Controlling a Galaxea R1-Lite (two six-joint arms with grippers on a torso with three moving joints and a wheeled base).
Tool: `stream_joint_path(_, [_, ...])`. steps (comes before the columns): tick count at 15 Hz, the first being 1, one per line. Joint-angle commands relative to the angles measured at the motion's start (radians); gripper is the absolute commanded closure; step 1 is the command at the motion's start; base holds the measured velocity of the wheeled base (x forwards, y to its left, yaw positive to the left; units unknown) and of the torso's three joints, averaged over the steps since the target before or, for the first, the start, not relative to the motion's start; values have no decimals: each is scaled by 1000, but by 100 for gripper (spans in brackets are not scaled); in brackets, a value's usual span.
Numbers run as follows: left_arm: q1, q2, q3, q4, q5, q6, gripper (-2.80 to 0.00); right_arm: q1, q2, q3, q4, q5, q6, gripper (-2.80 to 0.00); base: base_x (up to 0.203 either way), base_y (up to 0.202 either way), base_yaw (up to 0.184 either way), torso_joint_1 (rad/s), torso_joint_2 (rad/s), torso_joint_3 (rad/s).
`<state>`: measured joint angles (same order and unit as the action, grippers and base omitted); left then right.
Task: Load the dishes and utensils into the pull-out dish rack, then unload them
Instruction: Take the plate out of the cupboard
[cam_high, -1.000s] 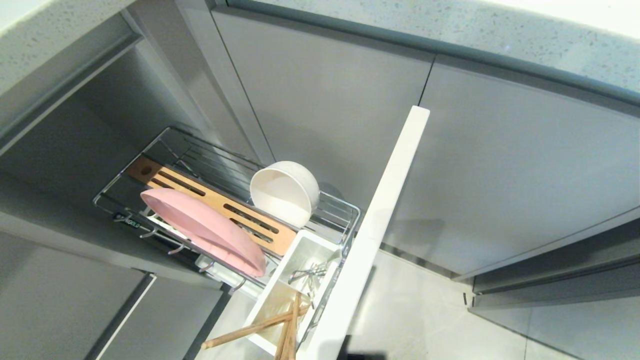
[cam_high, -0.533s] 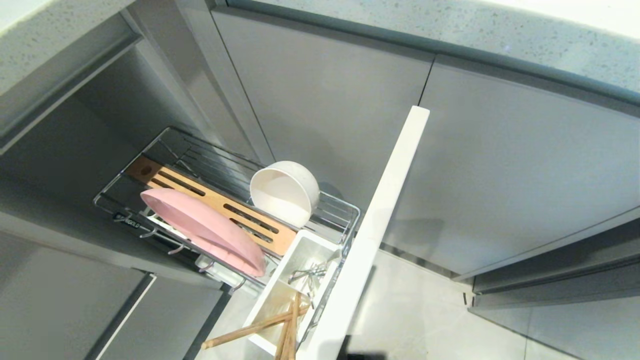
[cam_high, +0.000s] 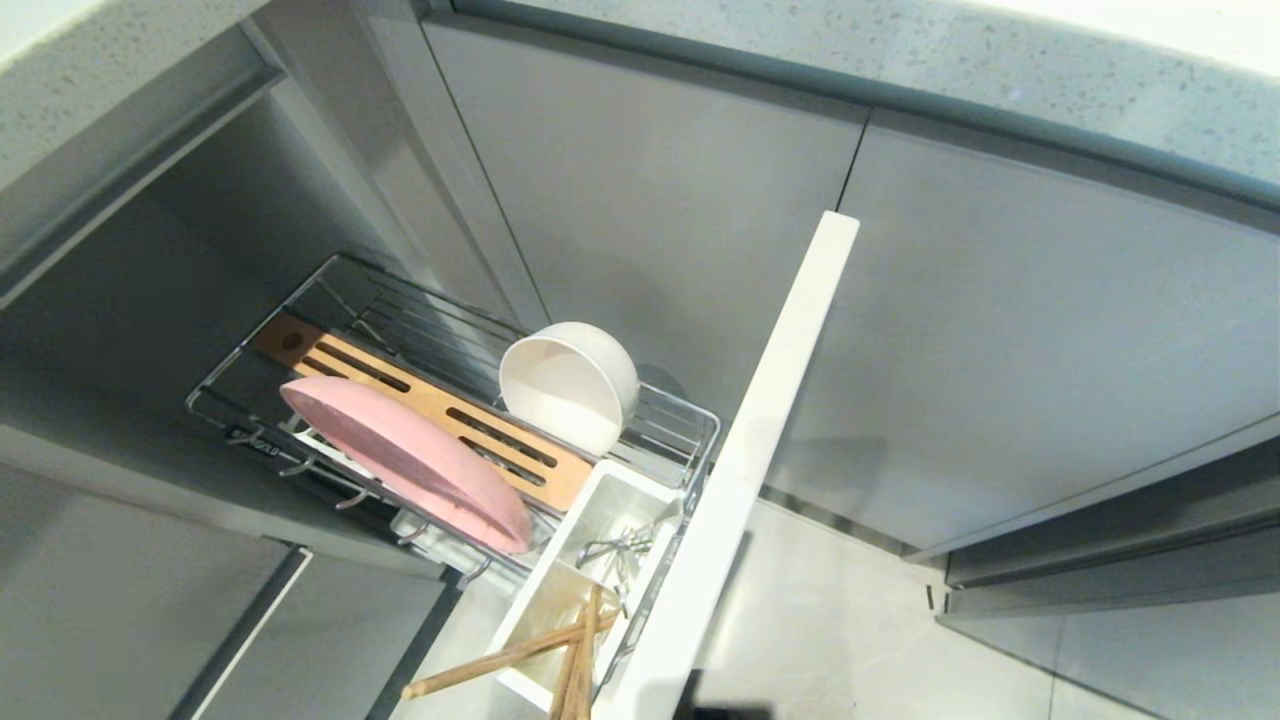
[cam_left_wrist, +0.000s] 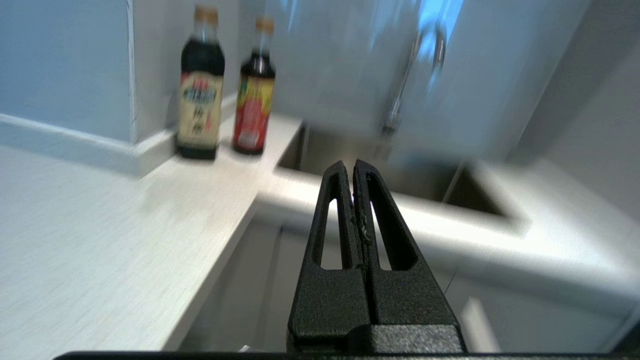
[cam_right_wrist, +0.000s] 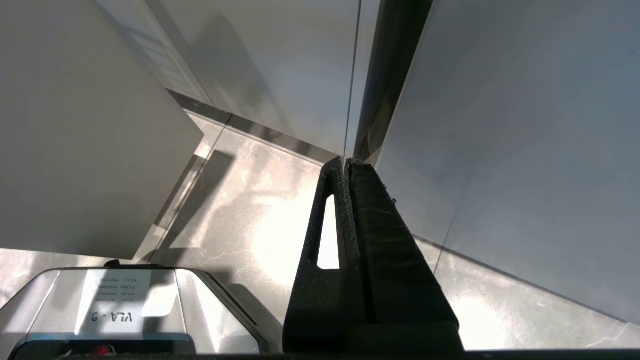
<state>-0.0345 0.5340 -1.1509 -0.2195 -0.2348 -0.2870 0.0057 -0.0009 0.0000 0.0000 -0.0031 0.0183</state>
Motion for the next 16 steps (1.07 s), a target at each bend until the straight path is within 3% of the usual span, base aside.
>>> stream_joint_path(1, [-52, 159, -43, -121, 134, -100, 0, 0, 1, 2, 0, 0, 0, 0, 0, 0, 0, 0, 0, 0])
stream_joint_path(2, [-88, 209, -57, -162, 233, -109, 0, 0, 1, 2, 0, 0, 0, 0, 0, 0, 0, 0, 0, 0])
stream_joint_path(5, [-290, 325, -92, -222, 455, -141, 0, 0, 1, 2, 0, 0, 0, 0, 0, 0, 0, 0, 0, 0])
stream_joint_path(8, [-491, 401, -105, -220, 615, -154, 0, 0, 1, 2, 0, 0, 0, 0, 0, 0, 0, 0, 0, 0])
stream_joint_path(10, [-600, 443, -99, -211, 664, -183, 0, 0, 1, 2, 0, 0, 0, 0, 0, 0, 0, 0, 0, 0])
stream_joint_path(13, [-710, 487, -57, -208, 714, -200, 0, 0, 1, 2, 0, 0, 0, 0, 0, 0, 0, 0, 0, 0])
stream_joint_path(16, [-802, 562, -54, -197, 879, -196, 0, 0, 1, 2, 0, 0, 0, 0, 0, 0, 0, 0, 0, 0])
